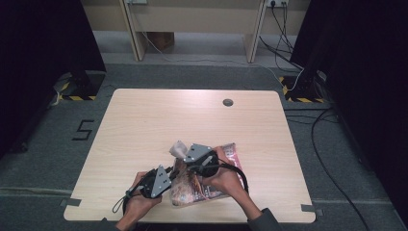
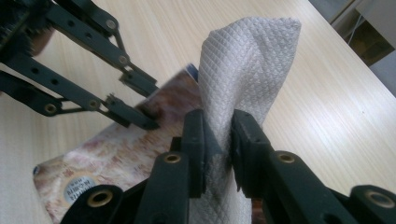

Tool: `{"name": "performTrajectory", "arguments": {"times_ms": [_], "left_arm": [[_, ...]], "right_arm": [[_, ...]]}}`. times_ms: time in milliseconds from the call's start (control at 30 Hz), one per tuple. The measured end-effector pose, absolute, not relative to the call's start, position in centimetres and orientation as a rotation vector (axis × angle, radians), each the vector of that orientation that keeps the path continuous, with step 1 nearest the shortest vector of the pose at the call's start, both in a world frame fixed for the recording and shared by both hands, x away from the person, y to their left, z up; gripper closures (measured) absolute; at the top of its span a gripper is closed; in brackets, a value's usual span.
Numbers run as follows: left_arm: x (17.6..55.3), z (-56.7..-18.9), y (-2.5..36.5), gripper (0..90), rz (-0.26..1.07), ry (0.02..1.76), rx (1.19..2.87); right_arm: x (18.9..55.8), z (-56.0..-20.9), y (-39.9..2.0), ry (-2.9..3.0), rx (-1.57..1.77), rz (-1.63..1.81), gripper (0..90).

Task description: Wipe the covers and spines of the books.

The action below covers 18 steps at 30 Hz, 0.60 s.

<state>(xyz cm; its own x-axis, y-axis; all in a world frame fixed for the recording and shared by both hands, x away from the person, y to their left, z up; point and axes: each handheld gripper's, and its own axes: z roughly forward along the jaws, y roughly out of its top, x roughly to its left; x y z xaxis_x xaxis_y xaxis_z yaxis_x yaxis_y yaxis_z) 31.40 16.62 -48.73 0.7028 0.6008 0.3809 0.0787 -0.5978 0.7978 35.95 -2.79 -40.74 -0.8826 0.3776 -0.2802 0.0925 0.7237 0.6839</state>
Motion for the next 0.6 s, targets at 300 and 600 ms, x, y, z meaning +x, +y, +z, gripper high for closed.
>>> {"name": "performTrajectory", "arguments": {"times_ms": [300, 600], "left_arm": [[31.4, -48.8, 16.6, 76.2, 0.828, 0.520, 2.104], [31.4, -48.7, 16.6, 76.1, 0.831, 0.518, 2.104]], "right_arm": [[35.2, -40.5, -1.9, 2.528, 0.327, 0.997, 76.6], [35.1, -40.4, -1.7, 2.522, 0.327, 0.990, 76.9]]}}
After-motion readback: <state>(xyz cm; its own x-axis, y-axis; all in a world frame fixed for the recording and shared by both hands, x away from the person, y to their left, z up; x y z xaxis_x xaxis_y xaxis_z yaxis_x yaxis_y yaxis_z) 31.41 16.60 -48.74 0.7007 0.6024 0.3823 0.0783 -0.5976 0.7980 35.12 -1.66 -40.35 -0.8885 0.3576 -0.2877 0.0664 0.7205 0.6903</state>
